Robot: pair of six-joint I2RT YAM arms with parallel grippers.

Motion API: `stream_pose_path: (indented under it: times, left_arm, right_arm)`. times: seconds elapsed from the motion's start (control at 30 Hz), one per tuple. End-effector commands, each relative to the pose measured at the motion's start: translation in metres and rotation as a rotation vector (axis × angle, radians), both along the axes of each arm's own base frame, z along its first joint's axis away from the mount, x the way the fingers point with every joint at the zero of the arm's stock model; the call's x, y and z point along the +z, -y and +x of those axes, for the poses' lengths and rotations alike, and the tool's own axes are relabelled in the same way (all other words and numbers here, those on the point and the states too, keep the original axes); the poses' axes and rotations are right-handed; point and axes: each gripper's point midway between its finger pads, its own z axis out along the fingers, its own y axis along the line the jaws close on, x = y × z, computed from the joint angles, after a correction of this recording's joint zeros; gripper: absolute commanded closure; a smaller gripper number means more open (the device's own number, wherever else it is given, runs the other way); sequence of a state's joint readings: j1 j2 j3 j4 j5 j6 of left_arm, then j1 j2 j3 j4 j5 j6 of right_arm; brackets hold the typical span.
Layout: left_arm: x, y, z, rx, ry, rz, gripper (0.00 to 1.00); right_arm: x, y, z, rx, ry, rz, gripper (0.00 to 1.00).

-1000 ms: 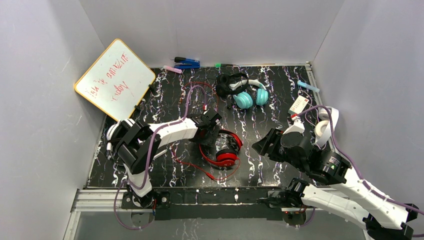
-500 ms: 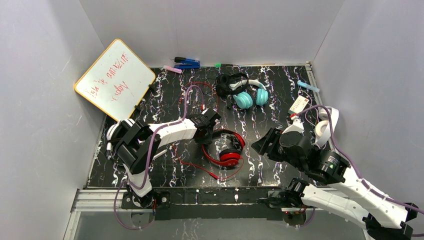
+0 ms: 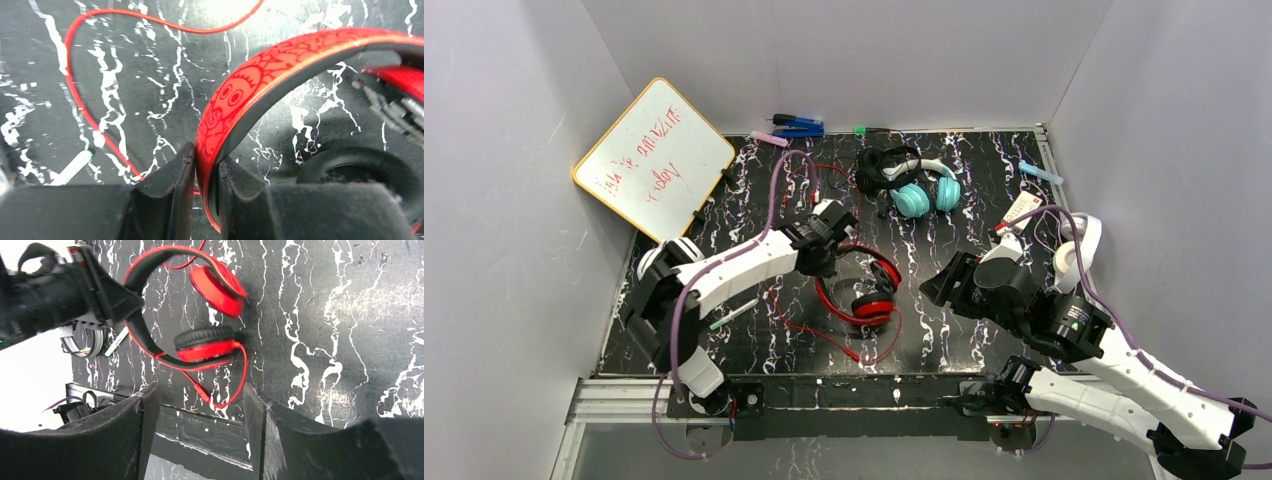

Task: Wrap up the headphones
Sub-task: Pick up the headphones from the center of the board.

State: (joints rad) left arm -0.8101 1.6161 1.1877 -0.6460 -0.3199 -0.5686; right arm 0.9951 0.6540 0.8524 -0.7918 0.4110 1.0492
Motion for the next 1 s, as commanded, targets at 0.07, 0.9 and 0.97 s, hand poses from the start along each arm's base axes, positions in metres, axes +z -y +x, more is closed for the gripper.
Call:
stream_pose_path:
  times: [0.07, 0.9, 0.97]
  left_arm:
    - [0.075, -0.030, -0.001, 0.078, 0.153, -0.012, 1.00]
    - [0.218, -0.052, -0.031, 0.158, 0.377, -0.371, 1.00]
    - [0.224, -0.054, -0.033, 0.162, 0.390, -0.392, 1.00]
  right_arm:
    - [0.001, -0.004, 0.003, 0.013, 0.024, 0.010, 0.31]
    - [-0.009, -0.023, 0.008, 0.197, 0.193, -0.030, 0.28]
    - [-0.012, -0.022, 0.010, 0.182, 0.188, -0.029, 0.22]
